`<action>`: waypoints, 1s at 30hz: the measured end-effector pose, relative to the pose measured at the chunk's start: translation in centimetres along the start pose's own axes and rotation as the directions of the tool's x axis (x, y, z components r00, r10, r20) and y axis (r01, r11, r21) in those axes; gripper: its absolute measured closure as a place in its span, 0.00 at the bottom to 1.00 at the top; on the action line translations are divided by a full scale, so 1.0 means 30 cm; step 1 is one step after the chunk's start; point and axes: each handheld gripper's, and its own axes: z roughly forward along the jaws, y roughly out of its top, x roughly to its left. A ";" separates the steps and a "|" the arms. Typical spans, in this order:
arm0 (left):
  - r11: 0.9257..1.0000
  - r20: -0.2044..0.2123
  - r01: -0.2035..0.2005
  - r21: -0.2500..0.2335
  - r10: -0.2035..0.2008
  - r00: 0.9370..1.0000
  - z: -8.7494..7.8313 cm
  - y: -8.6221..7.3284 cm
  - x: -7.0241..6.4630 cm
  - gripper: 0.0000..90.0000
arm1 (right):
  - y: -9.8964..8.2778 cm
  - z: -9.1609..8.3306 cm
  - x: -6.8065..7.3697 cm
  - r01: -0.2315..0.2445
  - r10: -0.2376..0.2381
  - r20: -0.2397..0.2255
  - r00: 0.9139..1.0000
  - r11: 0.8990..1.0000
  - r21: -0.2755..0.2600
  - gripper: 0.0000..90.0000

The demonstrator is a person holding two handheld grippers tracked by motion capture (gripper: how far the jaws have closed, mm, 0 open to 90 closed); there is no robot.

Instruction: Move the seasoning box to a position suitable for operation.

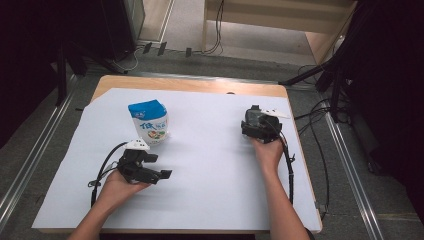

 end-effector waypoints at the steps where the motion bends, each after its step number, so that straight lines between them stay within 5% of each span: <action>1: 1.000 -0.002 0.002 0.002 -0.001 1.000 0.000 0.000 0.002 0.17 | -0.002 0.003 -0.001 -0.005 0.005 -0.002 1.000 1.000 0.001 0.07; 16: 1.000 0.009 0.021 0.002 -0.021 1.000 0.011 0.009 0.015 0.19 | -0.002 -0.024 -0.010 0.038 -0.037 0.019 0.999 0.999 -0.019 0.16; 26: 1.000 0.015 0.017 0.020 -0.018 1.000 0.018 0.021 0.013 0.27 | 0.001 -0.058 0.002 0.052 -0.052 -0.001 0.999 0.998 -0.023 0.18; 30: 1.000 0.049 0.009 0.028 -0.010 0.999 0.021 0.028 0.013 0.38 | 0.000 -0.086 0.020 0.063 -0.063 -0.015 0.998 0.998 -0.031 0.18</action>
